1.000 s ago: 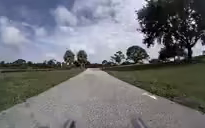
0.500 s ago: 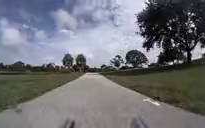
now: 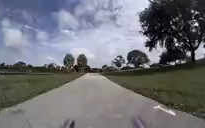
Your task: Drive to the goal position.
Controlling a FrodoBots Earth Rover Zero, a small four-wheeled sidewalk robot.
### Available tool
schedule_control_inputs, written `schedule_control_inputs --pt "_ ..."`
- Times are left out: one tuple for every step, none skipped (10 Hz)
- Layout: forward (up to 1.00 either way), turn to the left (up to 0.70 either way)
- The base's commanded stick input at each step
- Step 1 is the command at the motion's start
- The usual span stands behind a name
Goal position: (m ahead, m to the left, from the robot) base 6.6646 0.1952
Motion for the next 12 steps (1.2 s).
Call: schedule_control_inputs --pt "0.69 0.03" --pt "0.69 0.11" --pt "0.69 0.24" --pt "0.69 0.33" --pt "0.69 0.28" --pt "0.69 0.23" --pt "0.69 0.19" --pt "0.69 0.14" --pt "0.69 0.09" --pt "0.69 0.05" --pt "0.69 0.03" --pt "0.69 0.03"
